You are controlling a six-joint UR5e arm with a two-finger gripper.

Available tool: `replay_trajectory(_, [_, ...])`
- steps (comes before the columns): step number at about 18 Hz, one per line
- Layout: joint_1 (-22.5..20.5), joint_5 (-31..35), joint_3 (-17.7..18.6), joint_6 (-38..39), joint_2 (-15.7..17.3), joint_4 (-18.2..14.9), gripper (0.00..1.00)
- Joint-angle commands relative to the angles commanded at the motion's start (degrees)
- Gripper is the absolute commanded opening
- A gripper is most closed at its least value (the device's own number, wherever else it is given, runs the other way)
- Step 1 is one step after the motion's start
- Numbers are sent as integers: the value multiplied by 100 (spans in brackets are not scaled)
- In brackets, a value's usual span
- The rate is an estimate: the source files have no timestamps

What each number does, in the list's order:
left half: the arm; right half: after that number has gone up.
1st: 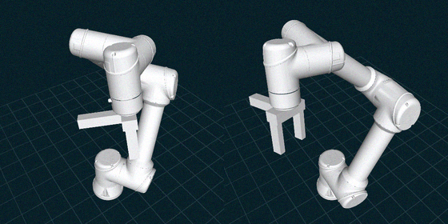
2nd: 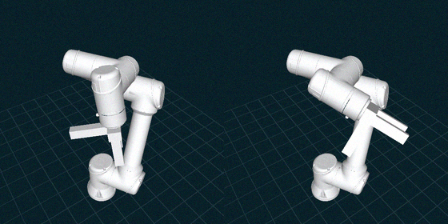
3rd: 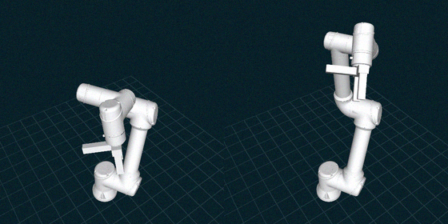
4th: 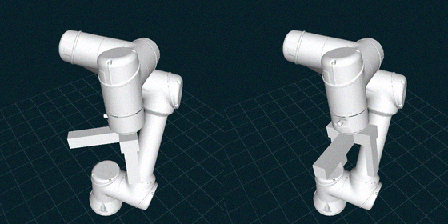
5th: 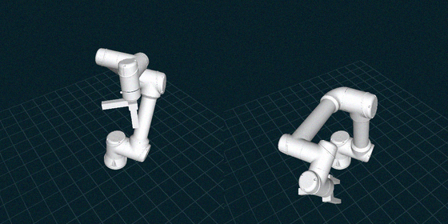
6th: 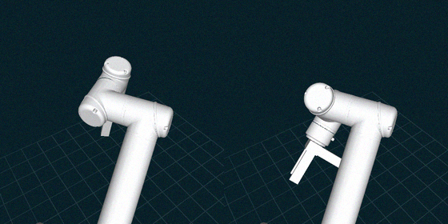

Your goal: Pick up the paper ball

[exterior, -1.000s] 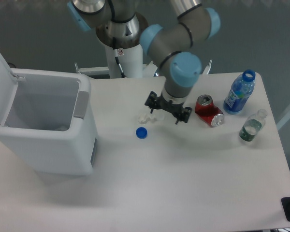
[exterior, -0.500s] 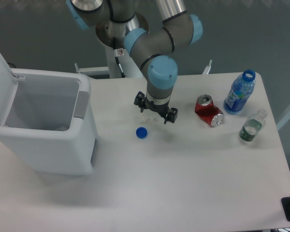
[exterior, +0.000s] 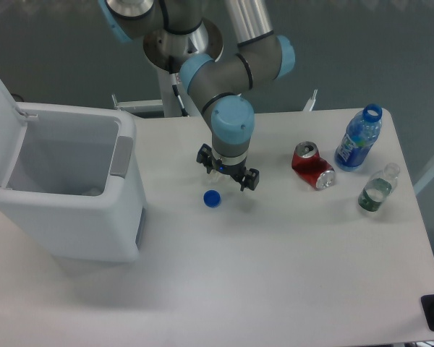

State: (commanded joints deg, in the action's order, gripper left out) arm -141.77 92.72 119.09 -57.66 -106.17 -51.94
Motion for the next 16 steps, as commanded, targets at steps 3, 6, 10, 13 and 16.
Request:
replay_trajectory(3, [27, 9, 27, 0, 9, -9, 77])
replay_trajectory(6, [36, -9, -26, -9, 0, -26, 40])
replay_trajectory(10, [-8, -9, -61, -79, 9, -44, 5])
replay_trajectory(13, [-35, -9, -236, -79, 18, -114, 0])
replay_trajectory(16, [-70, -9, -473, -35, 53, -447, 0])
